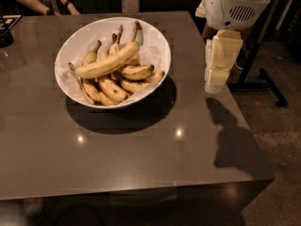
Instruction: Pick banana from white bowl
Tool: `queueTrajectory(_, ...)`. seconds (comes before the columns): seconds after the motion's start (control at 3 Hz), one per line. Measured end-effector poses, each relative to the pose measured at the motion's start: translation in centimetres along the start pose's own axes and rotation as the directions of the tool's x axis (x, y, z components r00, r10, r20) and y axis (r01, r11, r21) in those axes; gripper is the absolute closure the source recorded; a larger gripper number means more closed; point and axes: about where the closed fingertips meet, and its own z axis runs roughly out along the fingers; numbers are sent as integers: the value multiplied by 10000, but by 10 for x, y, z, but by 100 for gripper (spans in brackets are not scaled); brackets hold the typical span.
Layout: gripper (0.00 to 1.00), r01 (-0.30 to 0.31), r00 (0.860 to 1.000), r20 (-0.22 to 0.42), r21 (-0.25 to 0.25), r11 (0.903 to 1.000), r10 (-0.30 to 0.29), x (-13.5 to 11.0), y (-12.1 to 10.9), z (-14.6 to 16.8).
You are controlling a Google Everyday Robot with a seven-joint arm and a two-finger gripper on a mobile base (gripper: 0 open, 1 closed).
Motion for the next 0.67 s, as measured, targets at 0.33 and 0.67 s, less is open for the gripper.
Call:
queueTrajectory(0.33, 0, 158, 9996, 247, 129, 9998, -162, -9, -10, 8)
queueTrajectory(0.67, 0, 894, 9951, 427, -70, 9960, -890, -29, -32, 26)
